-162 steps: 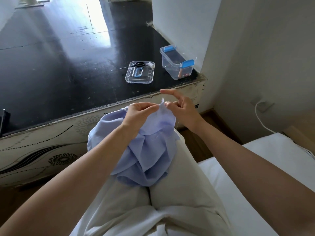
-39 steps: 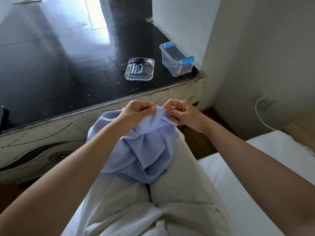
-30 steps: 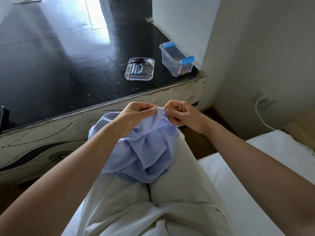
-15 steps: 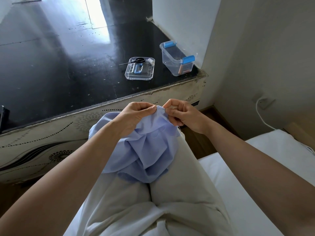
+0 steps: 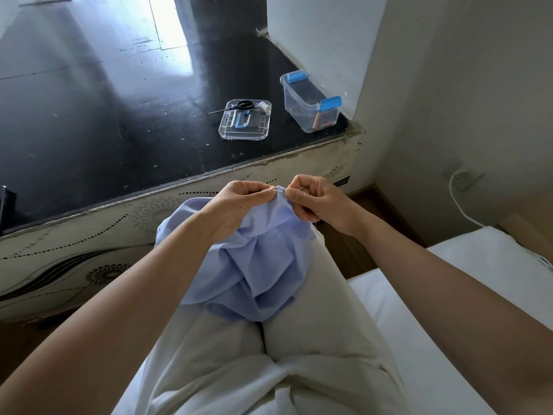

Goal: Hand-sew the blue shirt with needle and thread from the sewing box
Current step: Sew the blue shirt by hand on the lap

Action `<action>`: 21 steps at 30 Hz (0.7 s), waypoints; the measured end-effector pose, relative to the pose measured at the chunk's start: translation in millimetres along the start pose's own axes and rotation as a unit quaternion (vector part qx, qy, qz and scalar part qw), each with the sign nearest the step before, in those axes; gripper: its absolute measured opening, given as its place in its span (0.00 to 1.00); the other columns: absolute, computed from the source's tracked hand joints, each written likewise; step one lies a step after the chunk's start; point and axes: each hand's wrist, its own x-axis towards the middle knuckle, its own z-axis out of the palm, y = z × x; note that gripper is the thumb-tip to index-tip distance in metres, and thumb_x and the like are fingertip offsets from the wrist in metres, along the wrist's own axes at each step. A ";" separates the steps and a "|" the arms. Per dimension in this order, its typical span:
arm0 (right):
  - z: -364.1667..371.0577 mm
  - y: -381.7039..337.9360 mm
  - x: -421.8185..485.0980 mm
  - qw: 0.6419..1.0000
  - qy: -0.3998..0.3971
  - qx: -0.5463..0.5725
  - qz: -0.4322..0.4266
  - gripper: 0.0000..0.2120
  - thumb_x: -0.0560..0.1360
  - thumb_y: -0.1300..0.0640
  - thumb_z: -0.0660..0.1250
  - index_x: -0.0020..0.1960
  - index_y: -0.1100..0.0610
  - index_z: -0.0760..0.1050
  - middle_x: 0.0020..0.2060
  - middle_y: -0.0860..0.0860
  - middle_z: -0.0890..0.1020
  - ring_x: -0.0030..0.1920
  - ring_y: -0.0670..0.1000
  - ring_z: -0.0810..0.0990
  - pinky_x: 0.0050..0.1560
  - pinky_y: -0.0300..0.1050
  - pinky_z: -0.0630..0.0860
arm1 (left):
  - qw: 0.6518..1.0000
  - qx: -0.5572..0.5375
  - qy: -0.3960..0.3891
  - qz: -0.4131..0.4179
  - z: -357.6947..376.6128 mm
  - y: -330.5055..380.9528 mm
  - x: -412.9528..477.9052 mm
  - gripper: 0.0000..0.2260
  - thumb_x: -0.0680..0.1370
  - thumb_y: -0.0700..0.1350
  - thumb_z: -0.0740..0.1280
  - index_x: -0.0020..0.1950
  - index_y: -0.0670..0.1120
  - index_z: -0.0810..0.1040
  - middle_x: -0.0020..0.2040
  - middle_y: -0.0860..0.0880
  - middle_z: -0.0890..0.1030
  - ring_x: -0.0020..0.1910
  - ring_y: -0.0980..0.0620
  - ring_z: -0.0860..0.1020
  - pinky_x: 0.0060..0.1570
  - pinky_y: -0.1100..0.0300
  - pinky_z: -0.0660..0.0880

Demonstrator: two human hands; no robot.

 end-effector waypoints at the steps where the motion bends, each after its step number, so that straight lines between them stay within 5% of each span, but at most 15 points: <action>1: -0.4 0.6 0.4 1.000 0.005 0.001 0.001 0.10 0.79 0.52 0.61 0.51 0.60 0.72 0.31 0.52 0.76 0.27 0.46 0.71 0.31 0.35 0.72 | 1.000 -0.014 0.000 0.004 -0.9 -0.7 0.2 0.05 0.79 0.41 0.67 0.48 0.44 0.82 0.43 0.45 0.81 0.41 0.50 0.78 0.38 0.63 0.77; 10: -2.0 -0.3 2.3 1.000 0.017 -0.018 0.011 0.10 0.82 0.57 0.58 0.61 0.60 0.68 0.39 0.53 0.78 0.32 0.44 0.77 0.36 0.33 0.75 | 1.000 -0.013 0.009 -0.003 0.3 1.1 3.6 0.05 0.78 0.42 0.68 0.47 0.43 0.83 0.44 0.43 0.82 0.43 0.48 0.77 0.43 0.57 0.75; 17: -2.1 -5.4 6.1 0.999 0.025 -0.027 -0.003 0.07 0.82 0.58 0.59 0.59 0.55 0.68 0.41 0.61 0.79 0.38 0.58 0.76 0.40 0.43 0.76 | 1.000 0.000 0.016 0.002 2.0 0.8 5.2 0.07 0.78 0.45 0.69 0.49 0.42 0.83 0.44 0.43 0.83 0.43 0.49 0.79 0.42 0.57 0.76; 21: -0.7 -0.8 11.6 0.998 0.036 -0.046 -0.016 0.06 0.82 0.58 0.61 0.58 0.55 0.68 0.36 0.53 0.79 0.32 0.46 0.76 0.36 0.36 0.75 | 1.000 0.002 0.029 0.008 6.8 -0.4 5.5 0.06 0.78 0.45 0.69 0.46 0.44 0.83 0.39 0.47 0.83 0.39 0.52 0.79 0.40 0.61 0.77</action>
